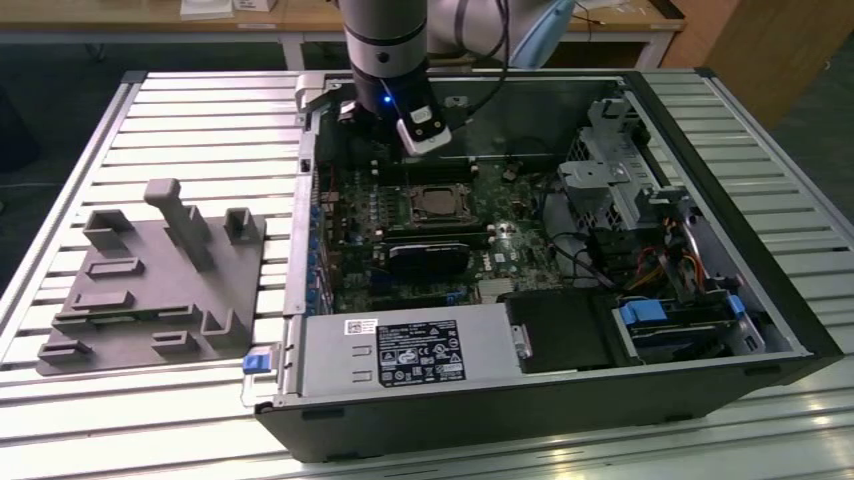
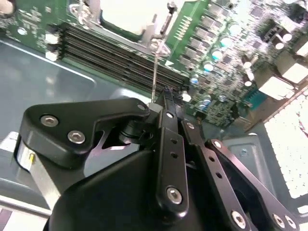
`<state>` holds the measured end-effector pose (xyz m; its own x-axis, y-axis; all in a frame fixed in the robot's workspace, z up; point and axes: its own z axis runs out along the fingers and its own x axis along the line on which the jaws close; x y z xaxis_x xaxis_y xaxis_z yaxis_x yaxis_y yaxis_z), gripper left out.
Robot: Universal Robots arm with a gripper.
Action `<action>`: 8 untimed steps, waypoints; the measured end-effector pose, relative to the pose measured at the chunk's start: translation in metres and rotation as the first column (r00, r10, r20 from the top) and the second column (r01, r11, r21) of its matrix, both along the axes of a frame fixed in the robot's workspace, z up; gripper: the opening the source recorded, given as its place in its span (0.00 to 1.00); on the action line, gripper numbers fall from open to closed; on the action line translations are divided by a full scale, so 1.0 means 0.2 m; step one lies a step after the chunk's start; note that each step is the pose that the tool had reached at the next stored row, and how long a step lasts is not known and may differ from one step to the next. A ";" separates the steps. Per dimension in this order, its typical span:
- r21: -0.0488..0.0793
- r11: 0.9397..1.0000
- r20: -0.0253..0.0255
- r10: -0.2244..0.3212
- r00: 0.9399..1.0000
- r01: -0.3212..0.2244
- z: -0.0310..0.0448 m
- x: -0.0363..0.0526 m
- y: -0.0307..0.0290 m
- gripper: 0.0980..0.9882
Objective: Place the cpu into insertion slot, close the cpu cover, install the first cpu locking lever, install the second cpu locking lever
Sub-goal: 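Install the first cpu locking lever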
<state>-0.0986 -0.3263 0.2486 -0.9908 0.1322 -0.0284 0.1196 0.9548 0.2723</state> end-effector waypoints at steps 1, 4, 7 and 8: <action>0.000 1.000 0.000 0.000 1.000 0.000 0.000 0.015 0.000 0.01; 0.000 1.000 -0.001 0.000 1.000 0.000 -0.001 0.064 0.000 0.01; 0.000 1.000 -0.001 0.000 1.000 0.000 -0.002 0.118 0.000 0.01; 0.000 1.000 -0.001 0.000 1.000 0.000 -0.002 0.132 0.000 0.01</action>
<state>-0.0721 -0.3263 0.2482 -0.9909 0.1322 -0.0270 0.1200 0.9547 0.2722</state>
